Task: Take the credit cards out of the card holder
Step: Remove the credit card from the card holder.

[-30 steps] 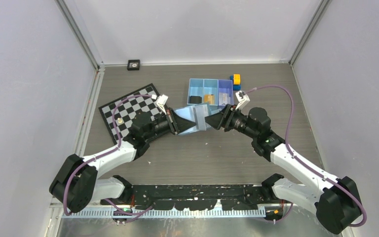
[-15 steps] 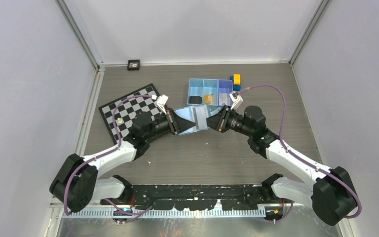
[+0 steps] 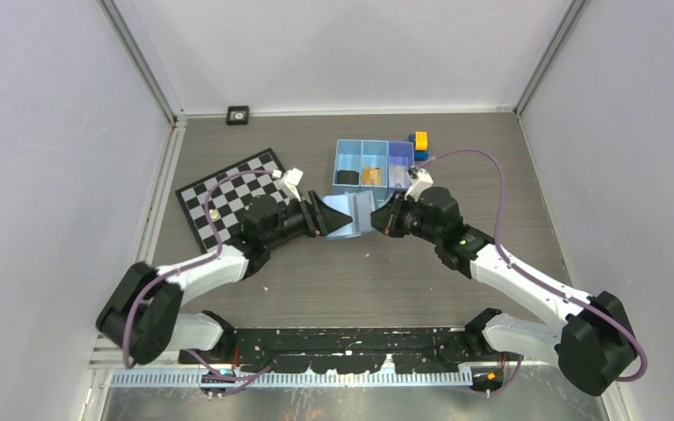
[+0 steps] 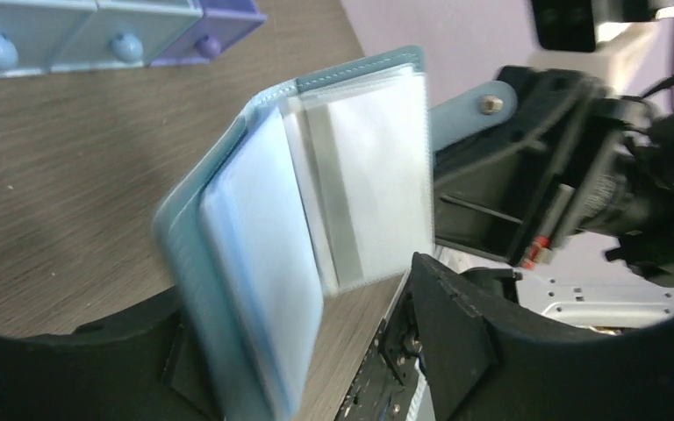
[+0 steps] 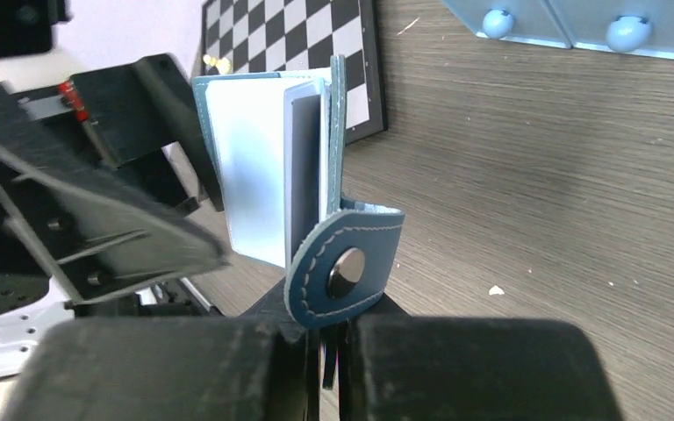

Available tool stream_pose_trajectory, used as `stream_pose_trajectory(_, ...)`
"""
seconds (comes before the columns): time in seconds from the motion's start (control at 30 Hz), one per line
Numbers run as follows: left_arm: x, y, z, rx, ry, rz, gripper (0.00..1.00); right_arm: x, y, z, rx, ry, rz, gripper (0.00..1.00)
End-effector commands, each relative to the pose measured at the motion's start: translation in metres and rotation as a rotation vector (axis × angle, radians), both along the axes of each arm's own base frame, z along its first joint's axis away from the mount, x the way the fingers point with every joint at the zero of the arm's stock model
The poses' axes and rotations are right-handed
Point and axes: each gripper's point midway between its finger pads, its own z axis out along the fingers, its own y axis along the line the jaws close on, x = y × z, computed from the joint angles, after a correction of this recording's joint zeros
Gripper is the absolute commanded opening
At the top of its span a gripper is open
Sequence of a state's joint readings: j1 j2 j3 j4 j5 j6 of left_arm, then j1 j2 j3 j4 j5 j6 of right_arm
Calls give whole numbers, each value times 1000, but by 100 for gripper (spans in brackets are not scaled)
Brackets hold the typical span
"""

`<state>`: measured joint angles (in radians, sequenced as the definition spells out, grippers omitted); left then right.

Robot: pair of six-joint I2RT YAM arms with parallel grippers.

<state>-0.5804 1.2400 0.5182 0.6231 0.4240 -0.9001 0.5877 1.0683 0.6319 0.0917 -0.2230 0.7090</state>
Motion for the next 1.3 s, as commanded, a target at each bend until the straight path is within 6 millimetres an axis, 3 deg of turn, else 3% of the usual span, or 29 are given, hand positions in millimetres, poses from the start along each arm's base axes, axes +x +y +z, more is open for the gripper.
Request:
stream_pose_trajectory(0.0,-1,-25,6,-74,13,-136,65,9,15,5,-116,-52,-21,0)
stream_pose_trajectory(0.1,1,-27,3,-82,23,-136,64,10,19,-10,-254,-56,-64,0)
stream_pose_trajectory(0.3,1,-20,3,-59,12,-101,79,13,15,-28,-612,-142,-200,0)
stream_pose_trajectory(0.6,4,-19,-2,-45,23,-82,82,9,31,-36,-655,-162,-163,0)
stream_pose_trajectory(0.7,6,-18,-5,-29,29,-68,70,7,31,-32,-630,-172,-161,0)
stream_pose_trajectory(0.83,9,-13,-11,-8,43,-39,48,6,27,-21,-589,-193,-182,0)
stream_pose_trajectory(0.93,13,-8,-10,-8,49,-17,39,4,20,-11,-541,-208,-201,0)
stream_pose_trajectory(1.03,15,-1,-9,-17,53,2,39,5,11,-5,-496,-202,-220,0)
stream_pose_trajectory(1.1,17,3,-9,-20,56,16,45,5,6,-2,-449,-193,-220,0)
stream_pose_trajectory(1.2,14,3,-7,-30,54,2,71,3,8,6,-383,-195,-185,0)
stream_pose_trajectory(1.27,11,0,1,-65,27,-31,79,2,8,6,-384,-196,-178,0)
